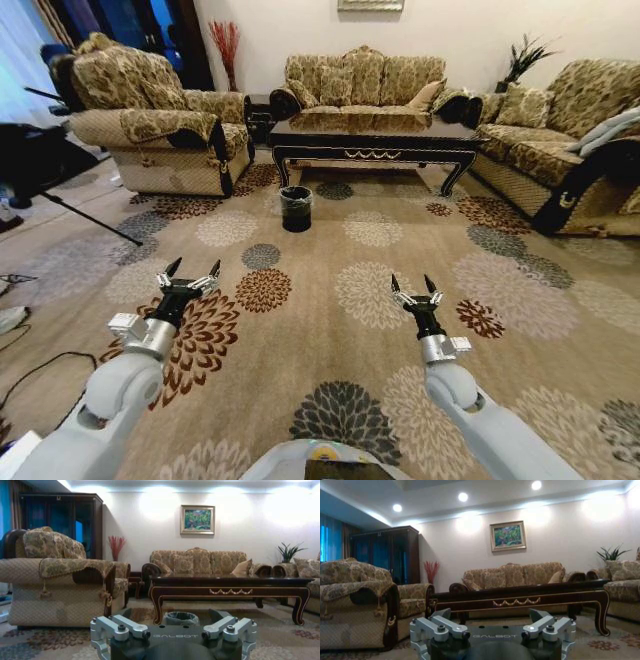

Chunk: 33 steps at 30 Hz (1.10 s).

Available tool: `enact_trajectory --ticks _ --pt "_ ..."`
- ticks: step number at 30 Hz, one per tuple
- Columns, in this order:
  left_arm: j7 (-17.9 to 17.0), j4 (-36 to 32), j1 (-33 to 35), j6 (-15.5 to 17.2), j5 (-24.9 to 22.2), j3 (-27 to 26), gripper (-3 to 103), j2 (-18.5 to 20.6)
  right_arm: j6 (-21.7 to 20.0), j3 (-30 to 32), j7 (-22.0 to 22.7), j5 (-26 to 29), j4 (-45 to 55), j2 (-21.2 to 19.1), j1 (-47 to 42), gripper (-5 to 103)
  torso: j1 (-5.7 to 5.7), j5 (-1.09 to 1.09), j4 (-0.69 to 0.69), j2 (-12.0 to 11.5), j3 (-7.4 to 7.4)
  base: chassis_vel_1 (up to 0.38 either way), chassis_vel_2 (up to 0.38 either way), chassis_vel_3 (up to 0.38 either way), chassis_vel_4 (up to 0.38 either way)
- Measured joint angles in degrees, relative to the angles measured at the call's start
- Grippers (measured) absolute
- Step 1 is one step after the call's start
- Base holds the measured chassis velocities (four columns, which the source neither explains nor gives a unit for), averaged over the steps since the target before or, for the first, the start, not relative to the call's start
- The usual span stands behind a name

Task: Move to the front of the table and pick up the trash from the floor, then place it into the trash bin.

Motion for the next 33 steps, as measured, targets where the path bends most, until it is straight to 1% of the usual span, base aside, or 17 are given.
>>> enact_trajectory --ticks 26,33 --pt "0.0 0.0 0.0 0.0 0.0 0.0 100 0.0 0.0 0.0 0.0 0.0 0.0 0.0 0.0 100 0.00 0.00 0.00 0.0 0.01 0.000 0.000 0.000 0.000" --pt "0.0 0.0 0.0 0.0 0.0 0.0 100 0.0 0.0 0.0 0.0 0.0 0.0 0.0 0.0 100 0.27 0.00 0.00 1.1 0.82 0.000 0.000 0.000 0.000"
